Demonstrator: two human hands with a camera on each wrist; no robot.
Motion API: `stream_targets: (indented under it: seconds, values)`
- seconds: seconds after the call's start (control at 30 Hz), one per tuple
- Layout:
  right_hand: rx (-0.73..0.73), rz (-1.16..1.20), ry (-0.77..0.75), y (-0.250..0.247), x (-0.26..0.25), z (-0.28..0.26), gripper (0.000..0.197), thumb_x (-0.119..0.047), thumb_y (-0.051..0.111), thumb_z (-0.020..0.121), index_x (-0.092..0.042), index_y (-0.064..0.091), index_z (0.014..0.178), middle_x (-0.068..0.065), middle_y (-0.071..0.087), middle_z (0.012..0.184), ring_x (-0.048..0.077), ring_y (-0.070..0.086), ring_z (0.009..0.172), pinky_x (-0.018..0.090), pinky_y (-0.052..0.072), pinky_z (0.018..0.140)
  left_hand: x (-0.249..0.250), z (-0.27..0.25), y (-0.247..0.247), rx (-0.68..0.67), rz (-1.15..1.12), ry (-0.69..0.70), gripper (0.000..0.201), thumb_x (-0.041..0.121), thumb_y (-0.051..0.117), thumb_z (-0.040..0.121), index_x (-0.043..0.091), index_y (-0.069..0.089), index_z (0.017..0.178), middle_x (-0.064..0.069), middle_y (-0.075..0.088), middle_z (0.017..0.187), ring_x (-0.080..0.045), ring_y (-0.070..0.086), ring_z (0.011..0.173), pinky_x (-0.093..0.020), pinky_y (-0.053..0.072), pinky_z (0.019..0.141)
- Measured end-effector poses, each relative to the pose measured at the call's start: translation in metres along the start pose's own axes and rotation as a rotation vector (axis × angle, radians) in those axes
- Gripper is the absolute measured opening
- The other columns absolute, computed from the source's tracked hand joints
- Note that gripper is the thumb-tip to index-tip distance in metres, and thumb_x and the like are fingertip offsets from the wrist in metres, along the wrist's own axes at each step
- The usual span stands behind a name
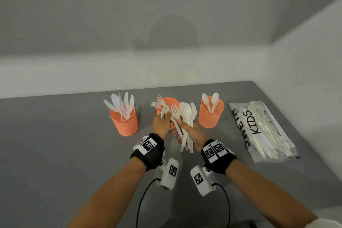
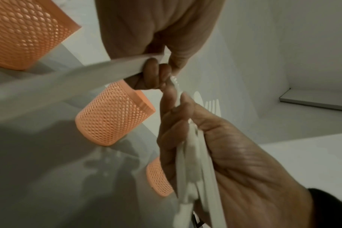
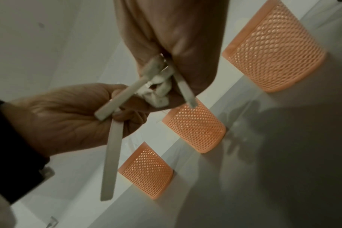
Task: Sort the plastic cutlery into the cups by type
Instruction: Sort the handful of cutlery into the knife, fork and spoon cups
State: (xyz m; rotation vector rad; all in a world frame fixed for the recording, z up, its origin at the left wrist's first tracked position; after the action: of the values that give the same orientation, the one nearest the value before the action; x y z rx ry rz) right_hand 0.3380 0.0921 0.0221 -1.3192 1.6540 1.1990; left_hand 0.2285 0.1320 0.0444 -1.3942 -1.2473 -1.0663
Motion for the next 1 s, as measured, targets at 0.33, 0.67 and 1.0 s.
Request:
stream_targets:
  seconds: [0.33,0.67,1.0]
  values:
    - [-0.015,0.095,0.019,0.000,0.000,-0.004,0.026,-0.026,0.047,0.096,-0.010,0.062,0.083,0.007,0.067,0.075,0.019,0.064,0.070,0.036,0.056,0.064,-0.006,0.007,-0.016,0.197,-0.174,-0.028,0.028,0.028,0.039,0.097,0.007,0.052,0.109,-0.020,0.067,0.094,-0.034,0.066,0.085,-0.046,0.054,0.083]
    - [-0.101,0.081,0.067,0.003,-0.003,-0.006,0.028,-0.033,0.044,0.097,-0.011,0.061,0.090,-0.002,0.047,0.047,0.013,0.052,0.043,0.028,0.051,0.054,-0.010,0.000,-0.013,-0.024,-0.245,-0.248,0.026,0.026,0.063,0.085,0.011,0.052,0.066,0.007,0.037,0.034,-0.006,0.031,0.032,-0.019,0.029,0.039]
    - [-0.223,0.017,0.116,0.004,-0.003,-0.004,0.023,-0.034,0.045,0.096,-0.017,0.059,0.104,-0.001,0.056,0.064,0.007,0.046,0.040,0.022,0.044,0.045,-0.010,0.006,-0.008,-0.162,-0.225,-0.202,0.022,0.023,0.053,0.092,0.007,0.059,0.078,0.003,0.048,0.045,-0.005,0.038,0.035,-0.016,0.033,0.037]
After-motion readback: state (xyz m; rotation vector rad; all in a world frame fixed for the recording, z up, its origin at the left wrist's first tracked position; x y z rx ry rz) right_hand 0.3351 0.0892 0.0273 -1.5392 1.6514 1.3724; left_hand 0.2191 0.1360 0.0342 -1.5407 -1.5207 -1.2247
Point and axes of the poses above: each hand's wrist, its own z-axis towards the middle knuckle, its own y-axis out of the palm, x = y × z, the point moved 3 cm from there along z, towards the middle knuckle
